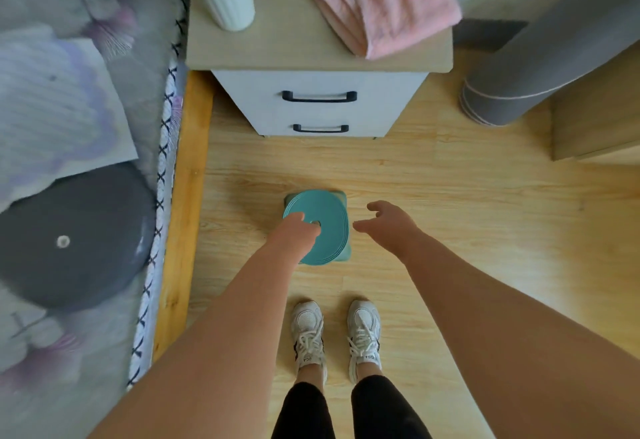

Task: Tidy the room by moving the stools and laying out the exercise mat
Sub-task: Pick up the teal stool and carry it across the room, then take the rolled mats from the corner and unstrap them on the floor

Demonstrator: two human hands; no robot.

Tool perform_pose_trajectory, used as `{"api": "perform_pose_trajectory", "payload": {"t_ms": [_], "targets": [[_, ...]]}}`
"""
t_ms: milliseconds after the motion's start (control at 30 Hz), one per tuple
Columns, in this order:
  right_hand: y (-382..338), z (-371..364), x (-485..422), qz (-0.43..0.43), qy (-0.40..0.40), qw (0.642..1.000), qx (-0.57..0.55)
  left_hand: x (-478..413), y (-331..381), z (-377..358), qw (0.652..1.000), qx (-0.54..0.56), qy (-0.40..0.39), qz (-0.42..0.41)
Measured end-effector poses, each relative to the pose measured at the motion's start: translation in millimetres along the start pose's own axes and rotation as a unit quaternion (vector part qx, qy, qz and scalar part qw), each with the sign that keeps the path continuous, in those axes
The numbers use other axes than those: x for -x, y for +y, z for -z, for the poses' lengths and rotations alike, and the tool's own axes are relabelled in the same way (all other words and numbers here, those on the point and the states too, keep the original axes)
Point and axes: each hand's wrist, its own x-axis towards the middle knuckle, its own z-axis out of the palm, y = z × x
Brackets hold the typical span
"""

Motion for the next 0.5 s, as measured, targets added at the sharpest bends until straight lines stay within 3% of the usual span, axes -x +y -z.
{"api": "perform_pose_trajectory", "payload": {"t_ms": [500], "targets": [[-7.0,63.3,240.4,-0.010,0.082,0.993,-0.089,225.6,34.0,27.5,0.995,-0.068,-0.039,-0.064]]}}
